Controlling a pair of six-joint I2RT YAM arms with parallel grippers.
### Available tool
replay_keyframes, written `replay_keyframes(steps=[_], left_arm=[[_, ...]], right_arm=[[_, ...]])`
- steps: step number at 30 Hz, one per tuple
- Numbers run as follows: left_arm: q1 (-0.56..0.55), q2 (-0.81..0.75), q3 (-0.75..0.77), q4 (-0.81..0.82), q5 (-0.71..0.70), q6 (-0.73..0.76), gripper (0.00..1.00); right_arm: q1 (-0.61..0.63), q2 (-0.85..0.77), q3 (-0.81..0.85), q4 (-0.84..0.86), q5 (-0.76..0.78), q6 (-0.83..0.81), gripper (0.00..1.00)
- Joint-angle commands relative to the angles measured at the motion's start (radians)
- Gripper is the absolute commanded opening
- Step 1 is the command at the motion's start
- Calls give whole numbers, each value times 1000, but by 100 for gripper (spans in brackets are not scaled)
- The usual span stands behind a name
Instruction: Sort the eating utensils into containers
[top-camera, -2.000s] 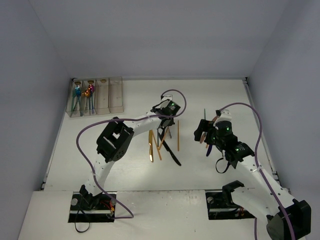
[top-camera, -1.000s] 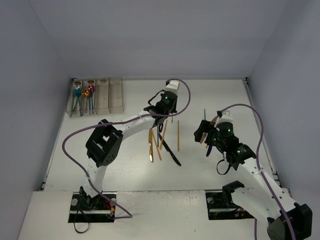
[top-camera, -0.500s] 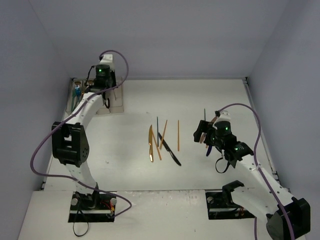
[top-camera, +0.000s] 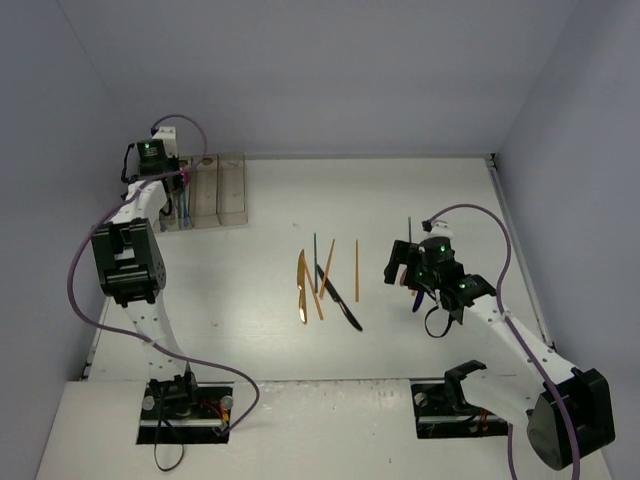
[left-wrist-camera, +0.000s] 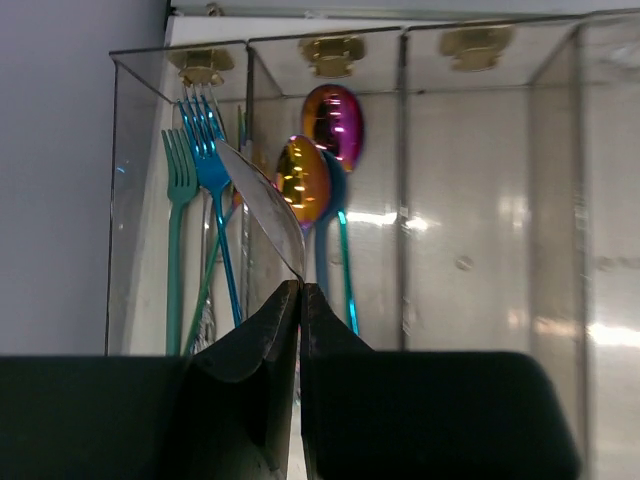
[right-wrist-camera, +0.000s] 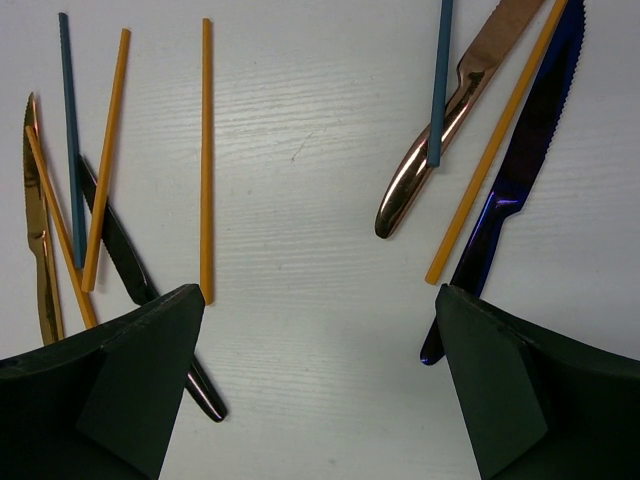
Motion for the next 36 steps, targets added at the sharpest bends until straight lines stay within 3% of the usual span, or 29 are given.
replay_keyframes(steps=[1,7,12,16,23,28,36], left_arm=[[12,35,112,83,9,45,0],[15,118,150,122,9,65,4],[14,122,136,132,7,64,30],[13,38,74,173,3,15,50],[-65,-196,-102,193,-84,-158,52],[-250,-404,-255,107,-227,-311,52],[-565,-608,-508,-36,-308,-534,52]], right_arm=[[-2,26,49,26,-8,15,100],[-4,67,58,26,-8,18,100],[-2,96,68,27,-8,18,100],[-2,97,73,27,-8,14,100],[-1,111,93,30,1,-1,99],[1,109,107,29,12,-23,99],[4,94,130,29,19,-51,99]])
